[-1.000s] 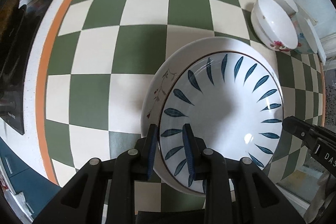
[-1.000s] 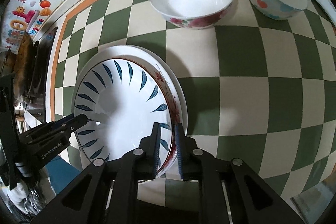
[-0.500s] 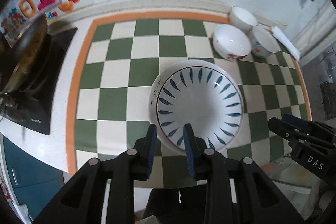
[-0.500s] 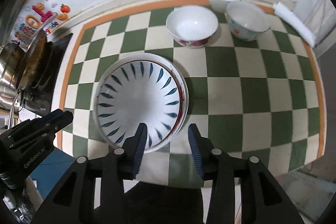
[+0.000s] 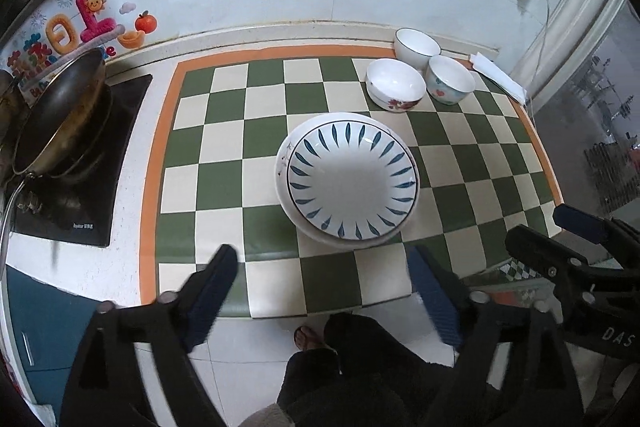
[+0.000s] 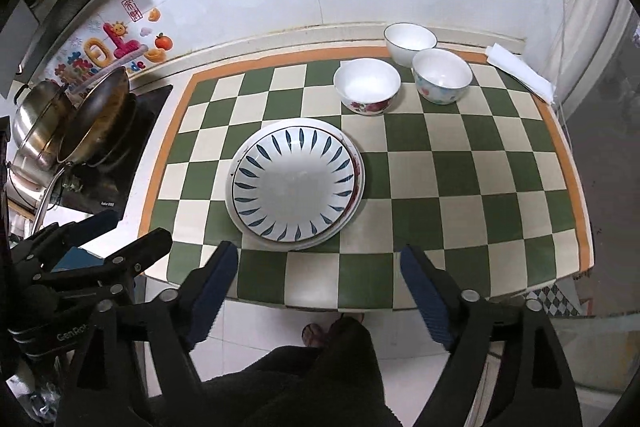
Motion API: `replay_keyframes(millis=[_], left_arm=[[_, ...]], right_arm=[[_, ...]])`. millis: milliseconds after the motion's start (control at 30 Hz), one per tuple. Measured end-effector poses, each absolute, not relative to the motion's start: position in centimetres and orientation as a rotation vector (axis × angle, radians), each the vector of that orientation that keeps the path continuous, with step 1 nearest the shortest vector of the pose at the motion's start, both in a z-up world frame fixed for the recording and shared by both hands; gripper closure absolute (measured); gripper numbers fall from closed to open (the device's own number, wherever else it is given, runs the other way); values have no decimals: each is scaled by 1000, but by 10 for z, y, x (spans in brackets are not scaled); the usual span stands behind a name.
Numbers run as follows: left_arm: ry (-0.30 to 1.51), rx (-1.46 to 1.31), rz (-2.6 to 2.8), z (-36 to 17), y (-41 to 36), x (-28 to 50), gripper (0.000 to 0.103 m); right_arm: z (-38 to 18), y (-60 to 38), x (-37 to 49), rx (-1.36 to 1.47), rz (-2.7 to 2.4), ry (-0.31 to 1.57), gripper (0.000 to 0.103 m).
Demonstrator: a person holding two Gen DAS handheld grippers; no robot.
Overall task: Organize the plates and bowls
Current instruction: 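Open both tools and pull them back from the plate stack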
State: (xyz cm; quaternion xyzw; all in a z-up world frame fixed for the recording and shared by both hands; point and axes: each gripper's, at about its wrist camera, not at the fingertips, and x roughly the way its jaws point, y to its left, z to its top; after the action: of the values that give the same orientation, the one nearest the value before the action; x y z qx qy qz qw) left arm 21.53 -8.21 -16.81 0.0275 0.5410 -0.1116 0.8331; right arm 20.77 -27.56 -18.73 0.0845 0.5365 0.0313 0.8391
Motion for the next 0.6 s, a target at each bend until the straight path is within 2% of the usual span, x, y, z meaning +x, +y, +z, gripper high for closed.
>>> replay_keyframes(millis=[300, 500, 600], left_arm=[[1134, 21, -186, -166, -96, 246, 13], [1134, 10, -154, -177, -127, 315, 13], [1188, 3, -148, -199, -148, 368, 13]], right_arm=[[-199, -310, 224, 299, 81, 1137, 12], [-217, -360, 297, 390, 94, 1145, 12], [-232, -382, 344, 409, 93, 1161, 12]])
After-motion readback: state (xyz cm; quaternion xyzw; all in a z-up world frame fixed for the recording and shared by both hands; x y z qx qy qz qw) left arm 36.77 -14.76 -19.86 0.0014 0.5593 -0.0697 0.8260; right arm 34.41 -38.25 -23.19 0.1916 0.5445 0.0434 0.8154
